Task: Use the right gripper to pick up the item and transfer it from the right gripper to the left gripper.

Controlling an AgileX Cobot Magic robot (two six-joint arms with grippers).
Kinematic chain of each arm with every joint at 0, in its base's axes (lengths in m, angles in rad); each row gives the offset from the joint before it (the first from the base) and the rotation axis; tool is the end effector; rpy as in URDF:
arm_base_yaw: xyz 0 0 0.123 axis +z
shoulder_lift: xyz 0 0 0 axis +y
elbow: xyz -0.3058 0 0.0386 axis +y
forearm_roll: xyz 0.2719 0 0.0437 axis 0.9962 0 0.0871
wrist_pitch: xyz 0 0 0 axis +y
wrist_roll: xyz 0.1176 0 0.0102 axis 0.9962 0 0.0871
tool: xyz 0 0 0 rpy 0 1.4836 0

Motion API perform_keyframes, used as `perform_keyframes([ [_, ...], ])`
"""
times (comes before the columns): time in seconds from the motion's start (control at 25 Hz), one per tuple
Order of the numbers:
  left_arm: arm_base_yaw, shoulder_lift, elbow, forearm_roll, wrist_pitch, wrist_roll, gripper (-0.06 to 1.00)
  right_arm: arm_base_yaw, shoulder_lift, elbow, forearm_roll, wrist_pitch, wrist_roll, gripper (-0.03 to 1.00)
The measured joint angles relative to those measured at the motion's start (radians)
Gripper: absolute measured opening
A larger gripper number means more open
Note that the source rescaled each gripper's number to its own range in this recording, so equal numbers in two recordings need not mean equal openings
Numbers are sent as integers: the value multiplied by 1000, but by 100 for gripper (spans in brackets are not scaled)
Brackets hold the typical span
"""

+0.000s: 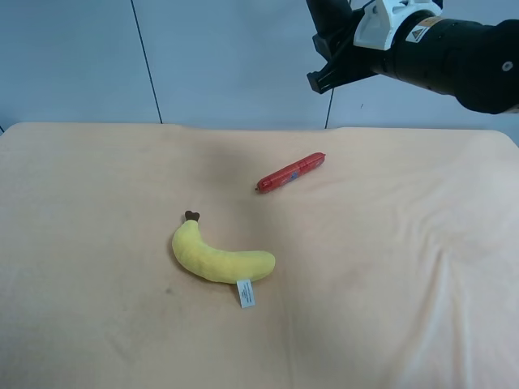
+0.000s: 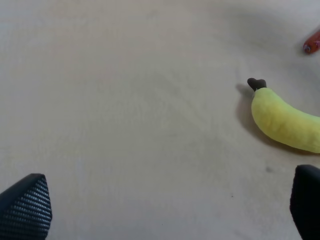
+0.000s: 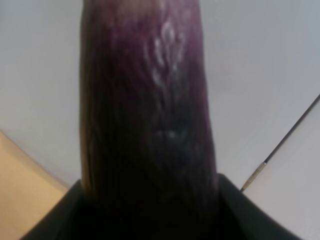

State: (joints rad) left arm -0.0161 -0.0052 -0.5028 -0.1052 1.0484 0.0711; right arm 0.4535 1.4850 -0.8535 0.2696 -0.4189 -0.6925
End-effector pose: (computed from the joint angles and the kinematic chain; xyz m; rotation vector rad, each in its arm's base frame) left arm 0.0159 -0.0110 0.2792 0.0926 2.0186 -0.0906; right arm 0.3415 0.1523 0.2894 -0.6691 1.5733 -0.0866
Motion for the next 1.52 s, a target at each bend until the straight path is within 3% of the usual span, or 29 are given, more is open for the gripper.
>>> perform_keyframes([
  [1.36,0,15,-4,-25,-2,0,100,0,0,0,1,0,1,1],
  [1.52,0,120,-37,-53,-81,4,100,0,0,0,1,0,1,1],
])
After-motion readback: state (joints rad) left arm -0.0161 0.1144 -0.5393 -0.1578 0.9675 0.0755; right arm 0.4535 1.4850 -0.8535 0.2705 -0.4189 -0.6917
